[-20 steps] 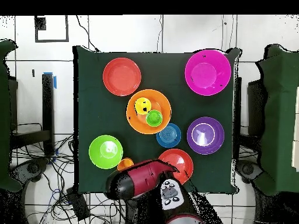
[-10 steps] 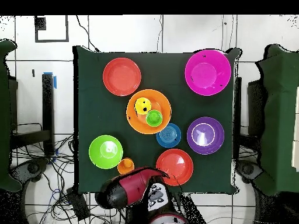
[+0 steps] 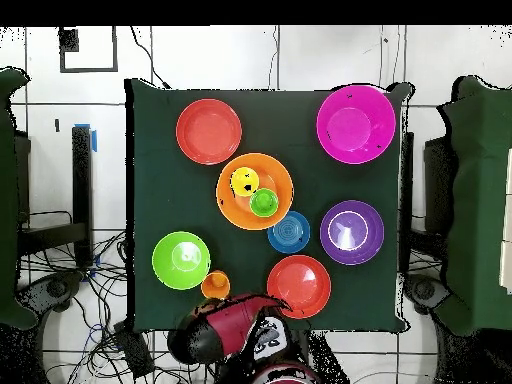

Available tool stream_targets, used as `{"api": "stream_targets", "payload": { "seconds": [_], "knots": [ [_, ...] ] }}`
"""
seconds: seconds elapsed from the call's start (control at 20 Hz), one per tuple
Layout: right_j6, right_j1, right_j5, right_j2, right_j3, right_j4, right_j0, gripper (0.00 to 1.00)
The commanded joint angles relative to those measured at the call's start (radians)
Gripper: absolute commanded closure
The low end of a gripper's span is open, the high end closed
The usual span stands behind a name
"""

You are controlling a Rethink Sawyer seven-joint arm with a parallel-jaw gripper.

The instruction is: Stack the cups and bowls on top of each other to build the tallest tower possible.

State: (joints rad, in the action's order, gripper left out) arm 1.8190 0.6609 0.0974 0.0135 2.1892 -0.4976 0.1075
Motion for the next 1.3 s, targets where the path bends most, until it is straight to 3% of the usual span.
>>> {"api": "stream_targets", "payload": {
  "seconds": [0.05, 0.35, 0.85, 1.3],
  "knots": [
    [0.120, -0.131, -0.099, -0.005, -0.030, -0.042, -0.013, 0.00],
    [0.115, -0.182, -0.115, -0.019, -0.050, -0.041, -0.028, 0.00],
    [0.118, -0.185, -0.107, -0.055, -0.070, -0.014, -0.116, 0.00],
    [0.128, -0.176, -0.092, -0.050, -0.067, 0.010, -0.141, 0.00]
  ]
}}
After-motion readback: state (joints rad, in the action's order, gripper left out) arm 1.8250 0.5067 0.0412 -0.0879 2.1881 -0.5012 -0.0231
